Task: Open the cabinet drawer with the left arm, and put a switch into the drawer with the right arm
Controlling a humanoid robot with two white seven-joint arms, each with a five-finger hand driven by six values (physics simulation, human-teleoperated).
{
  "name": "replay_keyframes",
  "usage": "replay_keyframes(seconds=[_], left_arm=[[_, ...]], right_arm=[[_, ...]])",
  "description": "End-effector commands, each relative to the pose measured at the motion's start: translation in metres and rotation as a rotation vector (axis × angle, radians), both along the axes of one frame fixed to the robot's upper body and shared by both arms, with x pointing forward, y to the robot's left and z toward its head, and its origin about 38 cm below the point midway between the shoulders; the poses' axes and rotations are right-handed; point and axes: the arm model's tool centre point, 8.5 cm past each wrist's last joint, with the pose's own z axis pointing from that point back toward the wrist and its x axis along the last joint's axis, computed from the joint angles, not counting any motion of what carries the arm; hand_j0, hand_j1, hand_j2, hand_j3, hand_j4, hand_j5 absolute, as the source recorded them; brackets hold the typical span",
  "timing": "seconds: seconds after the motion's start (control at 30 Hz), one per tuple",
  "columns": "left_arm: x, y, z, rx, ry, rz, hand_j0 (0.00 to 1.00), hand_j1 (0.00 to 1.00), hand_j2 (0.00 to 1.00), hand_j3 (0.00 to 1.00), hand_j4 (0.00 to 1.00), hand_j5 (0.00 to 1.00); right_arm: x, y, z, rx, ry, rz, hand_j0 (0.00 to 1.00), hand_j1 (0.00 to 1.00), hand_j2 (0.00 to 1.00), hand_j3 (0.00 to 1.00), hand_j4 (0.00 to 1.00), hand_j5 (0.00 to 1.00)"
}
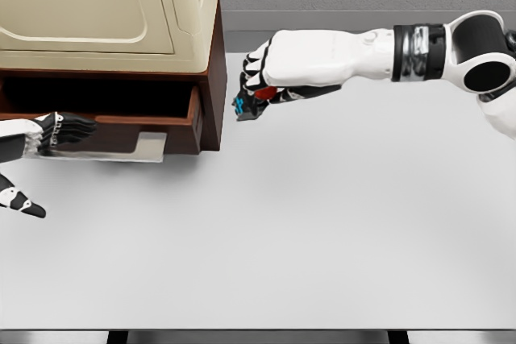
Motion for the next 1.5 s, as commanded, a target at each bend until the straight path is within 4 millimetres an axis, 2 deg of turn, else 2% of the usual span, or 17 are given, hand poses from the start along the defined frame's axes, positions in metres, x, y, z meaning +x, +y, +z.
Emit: replay_keyframes(seconds=[0.0, 0.6, 1.0, 1.23, 1.47], left_arm=[[-0.002, 0.016, -0.008, 0.168, -0.038, 0.009, 1.00, 1.00, 1.00, 1.00, 1.00, 1.00], [0.001, 0.018, 0.002, 0.172, -0.068, 0.013, 1.00, 1.00, 1.00, 1.00, 1.00, 1.00], [0.002, 0.015, 0.000, 0.164, -0.069, 0.007, 1.00, 1.00, 1.00, 1.00, 1.00, 1.00], [0.003, 0.014, 0.001, 0.159, -0.074, 0.003, 1.00, 1.00, 1.00, 1.00, 1.00, 1.00], [0.003, 0.013, 0.002, 0.154, -0.081, -0.002, 1.00, 1.00, 1.00, 1.00, 1.00, 1.00]], right_arm=[[-0.001, 0.006, -0.002, 0.002, 0.011, 0.012, 0.41, 0.41, 0.41, 0.41, 0.41, 0.41], [-0.011, 0.062, 0.019, 0.023, -0.028, 0.128, 0.41, 0.41, 0.41, 0.41, 0.41, 0.41], [0.006, 0.099, 0.034, 0.037, -0.018, 0.105, 0.39, 0.39, 0.39, 0.39, 0.39, 0.39], [0.020, 0.123, 0.024, 0.015, 0.024, 0.096, 0.39, 0.39, 0.39, 0.39, 0.39, 0.39], [0.029, 0.135, 0.016, 0.005, 0.055, 0.081, 0.39, 0.39, 0.39, 0.39, 0.39, 0.39]])
